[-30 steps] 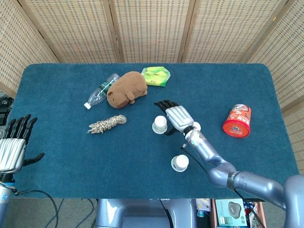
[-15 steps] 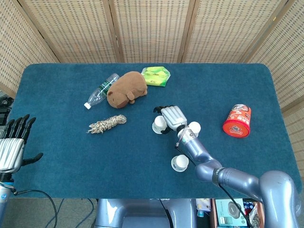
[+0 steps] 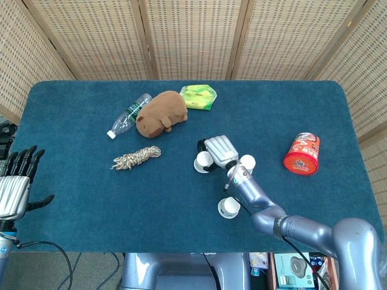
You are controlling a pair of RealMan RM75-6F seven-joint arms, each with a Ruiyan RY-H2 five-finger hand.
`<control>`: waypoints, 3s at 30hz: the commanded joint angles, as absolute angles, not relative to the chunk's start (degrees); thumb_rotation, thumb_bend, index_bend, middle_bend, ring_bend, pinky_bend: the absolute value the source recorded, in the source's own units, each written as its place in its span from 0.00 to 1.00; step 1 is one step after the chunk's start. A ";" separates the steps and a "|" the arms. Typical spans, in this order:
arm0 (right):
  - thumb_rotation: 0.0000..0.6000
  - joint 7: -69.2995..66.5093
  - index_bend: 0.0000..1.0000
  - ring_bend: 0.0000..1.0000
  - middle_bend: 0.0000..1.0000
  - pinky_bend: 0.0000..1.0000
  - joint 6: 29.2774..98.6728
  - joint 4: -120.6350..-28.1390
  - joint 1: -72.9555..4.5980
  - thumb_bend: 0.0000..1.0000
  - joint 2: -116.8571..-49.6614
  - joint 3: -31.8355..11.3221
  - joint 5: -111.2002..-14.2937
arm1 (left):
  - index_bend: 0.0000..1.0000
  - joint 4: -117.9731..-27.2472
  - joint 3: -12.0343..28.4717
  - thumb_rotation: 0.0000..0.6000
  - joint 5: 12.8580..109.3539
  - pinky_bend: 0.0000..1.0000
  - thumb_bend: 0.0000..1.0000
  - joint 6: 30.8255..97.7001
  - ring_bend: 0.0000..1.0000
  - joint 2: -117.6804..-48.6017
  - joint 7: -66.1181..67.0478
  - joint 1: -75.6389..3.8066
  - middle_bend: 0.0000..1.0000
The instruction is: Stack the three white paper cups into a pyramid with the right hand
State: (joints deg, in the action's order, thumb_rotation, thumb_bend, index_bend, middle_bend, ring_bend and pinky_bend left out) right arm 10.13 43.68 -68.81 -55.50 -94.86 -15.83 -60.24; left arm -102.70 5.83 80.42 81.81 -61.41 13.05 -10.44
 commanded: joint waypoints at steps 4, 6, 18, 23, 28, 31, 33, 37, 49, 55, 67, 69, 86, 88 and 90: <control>1.00 11.88 0.49 0.47 0.56 0.49 45.05 -73.39 -53.49 0.32 -90.41 -12.72 -63.57 | 0.00 -102.92 5.67 1.00 80.84 0.00 0.13 81.98 0.00 -61.35 13.13 -10.46 0.00; 1.00 12.10 0.49 0.47 0.56 0.49 45.43 -73.97 -53.05 0.32 -89.81 -11.91 -64.59 | 0.00 -102.96 5.63 1.00 80.95 0.00 0.13 82.08 0.00 -61.34 13.17 -10.44 0.00; 1.00 12.77 0.49 0.47 0.56 0.49 46.61 -72.55 -51.78 0.32 -88.86 -9.52 -68.07 | 0.00 -103.25 5.36 1.00 81.33 0.00 0.13 82.34 0.00 -61.38 13.42 -10.36 0.00; 1.00 13.27 0.49 0.47 0.55 0.49 45.34 -72.68 -51.57 0.32 -87.63 -9.09 -67.49 | 0.00 -103.39 5.25 1.00 81.23 0.00 0.13 81.99 0.00 -61.27 13.28 -10.46 0.00; 1.00 13.14 0.49 0.47 0.53 0.49 44.63 -73.28 -51.19 0.32 -86.53 -8.99 -66.80 | 0.00 -103.54 5.22 1.00 81.21 0.00 0.13 81.92 0.00 -61.08 13.11 -10.48 0.00; 1.00 13.39 0.49 0.42 0.45 0.45 43.69 -73.42 -51.14 0.32 -86.05 -8.77 -66.06 | 0.00 -103.64 5.15 1.00 81.28 0.00 0.13 81.92 0.00 -61.05 13.24 -10.48 0.00; 1.00 13.07 0.45 0.34 0.38 0.32 43.07 -73.83 -51.08 0.32 -85.70 -8.60 -65.94 | 0.00 -103.70 5.15 1.00 81.29 0.00 0.13 81.94 0.00 -61.04 13.29 -10.49 0.00; 1.00 10.30 0.19 0.09 0.13 0.03 42.54 -75.00 -50.76 0.21 -84.80 -8.73 -66.99 | 0.00 -103.81 5.12 1.00 81.37 0.00 0.13 82.05 0.00 -60.94 13.23 -10.44 0.00; 1.00 2.49 0.06 0.00 0.02 0.00 49.80 -88.14 -47.07 0.14 -76.06 -9.08 -75.85 | 0.00 -103.93 4.89 1.00 81.80 0.00 0.14 82.07 0.00 -60.90 13.22 -10.45 0.00; 1.00 -4.08 0.06 0.01 0.12 0.00 51.04 -97.45 -44.45 0.07 -69.41 -4.00 -85.68 | 0.00 -104.03 4.67 1.00 81.99 0.00 0.14 81.79 0.00 -60.97 13.35 -10.55 0.00; 1.00 -4.26 0.18 0.15 0.25 0.14 53.15 -95.29 -42.34 0.06 -72.55 0.18 -91.84 | 0.00 -104.36 4.15 1.00 82.90 0.00 0.14 81.91 0.00 -61.02 13.68 -10.44 0.00; 1.00 -3.70 0.20 0.19 0.28 0.19 53.39 -93.31 -42.00 0.06 -74.13 0.20 -91.49 | 0.00 -104.36 4.11 1.00 82.95 0.00 0.14 81.84 0.00 -61.08 13.83 -10.48 0.00; 1.00 -3.04 0.39 0.38 0.47 0.41 53.22 -88.78 -40.95 0.16 -77.69 0.95 -90.61 | 0.00 -104.56 4.12 1.00 82.93 0.00 0.14 81.96 0.00 -60.96 13.84 -10.42 0.00; 1.00 -3.08 0.43 0.42 0.51 0.45 53.31 -88.57 -40.84 0.20 -77.94 0.90 -90.48 | 0.00 -104.58 4.11 1.00 82.97 0.00 0.14 82.03 0.00 -60.97 13.90 -10.39 0.00; 1.00 -3.02 0.47 0.45 0.55 0.47 53.72 -88.34 -40.62 0.25 -78.20 0.90 -90.56 | 0.00 -104.56 4.09 1.00 82.98 0.00 0.14 82.04 0.00 -60.97 13.87 -10.37 0.00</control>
